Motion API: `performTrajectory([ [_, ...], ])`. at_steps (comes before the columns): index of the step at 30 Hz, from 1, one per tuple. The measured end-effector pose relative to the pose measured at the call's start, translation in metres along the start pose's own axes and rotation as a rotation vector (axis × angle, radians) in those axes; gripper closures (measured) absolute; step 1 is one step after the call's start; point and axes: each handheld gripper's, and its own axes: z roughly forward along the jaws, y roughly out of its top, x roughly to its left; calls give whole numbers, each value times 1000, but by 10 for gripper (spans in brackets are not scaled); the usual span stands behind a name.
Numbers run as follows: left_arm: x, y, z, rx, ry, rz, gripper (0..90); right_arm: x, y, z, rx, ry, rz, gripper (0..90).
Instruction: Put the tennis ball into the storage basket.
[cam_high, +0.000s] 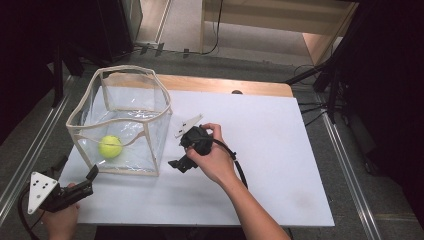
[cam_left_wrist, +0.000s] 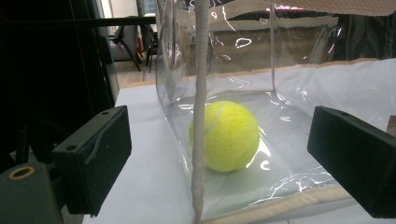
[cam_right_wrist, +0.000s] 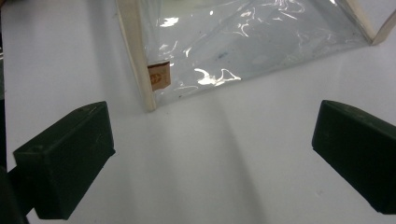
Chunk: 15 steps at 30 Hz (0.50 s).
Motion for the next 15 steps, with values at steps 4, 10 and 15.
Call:
performTrajectory([
  [4,0,0,0,0,-1,2,67,4,-13,1,-19,-5,12,0],
  [10,0,0,0,1,0,6,68,7,-32,-2,-44,-16,31,0],
  [15,-1,0,0,1,-1,6,67,8,-46,-8,-78,-27,42,0],
])
